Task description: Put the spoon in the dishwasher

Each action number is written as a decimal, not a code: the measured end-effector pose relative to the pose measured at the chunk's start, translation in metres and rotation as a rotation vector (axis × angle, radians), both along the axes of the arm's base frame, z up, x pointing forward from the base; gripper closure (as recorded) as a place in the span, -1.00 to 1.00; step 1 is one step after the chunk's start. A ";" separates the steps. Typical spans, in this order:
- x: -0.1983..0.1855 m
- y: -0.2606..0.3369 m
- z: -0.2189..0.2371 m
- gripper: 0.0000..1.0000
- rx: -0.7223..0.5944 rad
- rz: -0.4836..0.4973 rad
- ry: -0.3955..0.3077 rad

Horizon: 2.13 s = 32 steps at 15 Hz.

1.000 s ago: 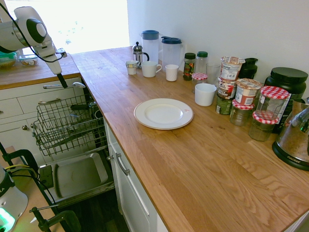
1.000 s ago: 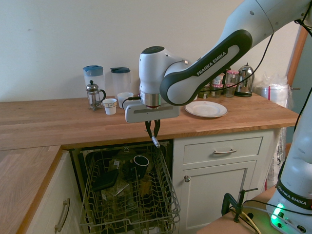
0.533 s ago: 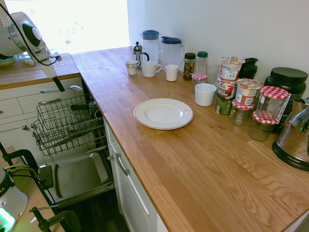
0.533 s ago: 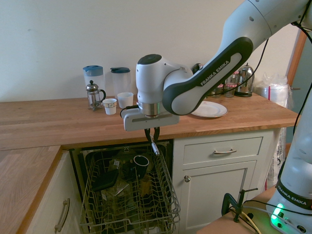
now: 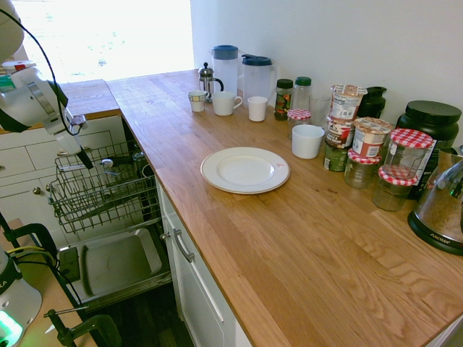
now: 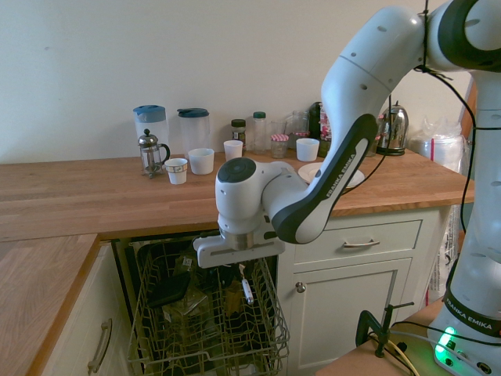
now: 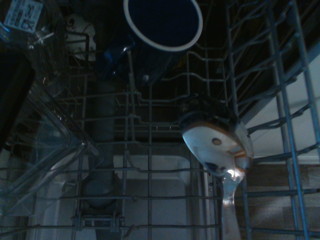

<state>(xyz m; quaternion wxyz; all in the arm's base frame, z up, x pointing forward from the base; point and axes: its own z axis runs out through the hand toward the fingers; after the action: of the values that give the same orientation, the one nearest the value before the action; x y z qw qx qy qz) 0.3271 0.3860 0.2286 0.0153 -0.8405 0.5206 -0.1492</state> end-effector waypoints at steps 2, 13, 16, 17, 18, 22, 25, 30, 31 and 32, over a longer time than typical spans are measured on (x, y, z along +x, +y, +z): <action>0.004 0.005 -0.026 1.00 0.002 0.003 0.020; 0.041 0.006 -0.135 1.00 0.020 -0.044 0.090; 0.043 0.003 -0.150 -1.00 0.025 -0.048 0.091; 0.042 0.005 -0.152 -1.00 0.026 -0.046 0.091; 0.040 0.007 -0.154 -1.00 0.024 -0.047 0.093; 0.041 0.010 -0.157 -1.00 0.028 -0.050 0.092; 0.041 0.010 -0.157 -1.00 0.027 -0.054 0.093; 0.038 0.008 -0.154 -1.00 0.022 -0.058 0.091; 0.035 0.007 -0.147 -1.00 0.017 -0.055 0.086; 0.030 0.007 -0.137 -1.00 0.013 -0.051 0.079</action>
<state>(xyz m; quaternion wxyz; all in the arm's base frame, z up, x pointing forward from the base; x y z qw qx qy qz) 0.3574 0.3926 0.0920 -0.0037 -0.8320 0.5432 -0.1126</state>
